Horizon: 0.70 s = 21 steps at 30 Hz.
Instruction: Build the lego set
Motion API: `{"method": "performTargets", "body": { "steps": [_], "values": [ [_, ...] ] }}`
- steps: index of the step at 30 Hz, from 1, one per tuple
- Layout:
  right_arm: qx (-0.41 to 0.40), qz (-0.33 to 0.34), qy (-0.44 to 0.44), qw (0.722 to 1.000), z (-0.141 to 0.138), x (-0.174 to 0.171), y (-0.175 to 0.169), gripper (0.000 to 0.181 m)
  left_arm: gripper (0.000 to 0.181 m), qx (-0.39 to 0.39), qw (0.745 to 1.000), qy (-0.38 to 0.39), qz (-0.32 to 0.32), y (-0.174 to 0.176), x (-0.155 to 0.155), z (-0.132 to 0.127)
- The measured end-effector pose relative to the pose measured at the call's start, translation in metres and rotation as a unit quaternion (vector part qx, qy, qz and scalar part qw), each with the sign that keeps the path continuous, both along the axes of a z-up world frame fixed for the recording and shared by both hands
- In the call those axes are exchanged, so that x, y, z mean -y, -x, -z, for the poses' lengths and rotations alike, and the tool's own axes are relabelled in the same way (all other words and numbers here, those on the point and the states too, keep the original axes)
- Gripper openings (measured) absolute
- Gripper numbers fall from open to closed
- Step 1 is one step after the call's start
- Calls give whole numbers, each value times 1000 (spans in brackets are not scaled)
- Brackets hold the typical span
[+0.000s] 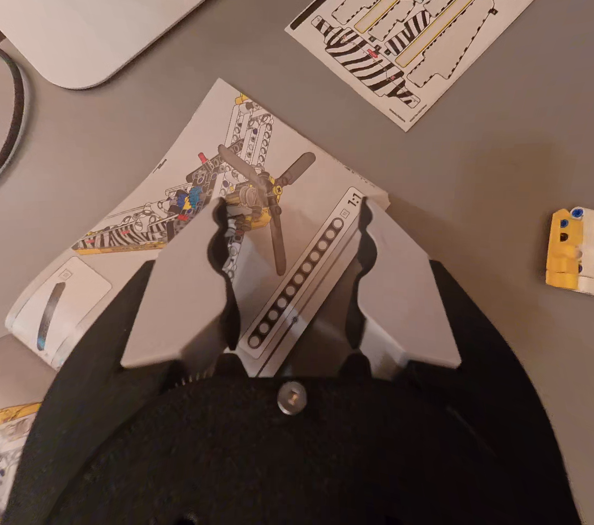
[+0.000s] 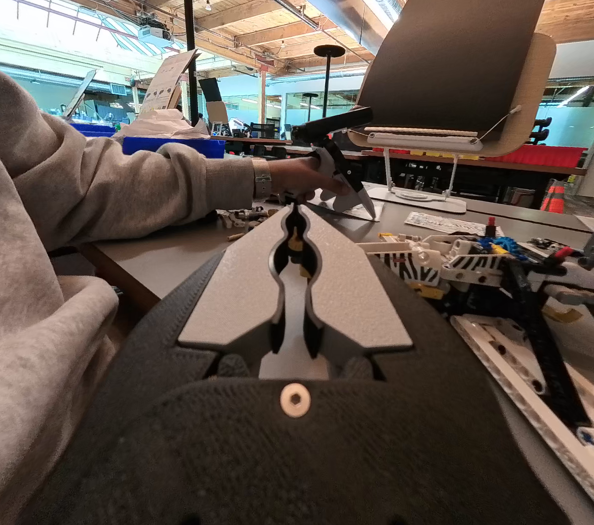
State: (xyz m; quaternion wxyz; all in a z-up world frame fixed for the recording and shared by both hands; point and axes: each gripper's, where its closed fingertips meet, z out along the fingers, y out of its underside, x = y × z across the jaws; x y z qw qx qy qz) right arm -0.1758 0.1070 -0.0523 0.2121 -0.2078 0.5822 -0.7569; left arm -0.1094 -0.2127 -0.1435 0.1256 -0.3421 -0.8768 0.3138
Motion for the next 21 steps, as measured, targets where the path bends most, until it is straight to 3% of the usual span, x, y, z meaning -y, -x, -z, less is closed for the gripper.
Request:
{"method": "performTargets", "body": {
  "steps": [5, 8, 12, 19, 21],
  "values": [
    [15, -3, -4, 1000, -1, 0, 3, 0, 43, -13, 1000, -2, -14, -13, 7, -2],
    [20, -5, -7, 1000, -1, 0, 3, 0, 0, -35, 999, -23, -3, -13, 5, -3],
    [16, -4, -5, 1000, -1, 0, 3, 0, 0, -48, 999, -19, -16, -21, 10, -7],
    [19, -5, -4, 1000, -2, -1, 4, 0, 0, -159, 980, 101, -68, -71, 29, -89],
    [22, -5, -5, 1000, -2, -1, 4, 0, 31, -190, 976, 75, -72, -70, 26, -88]
  ]
}}
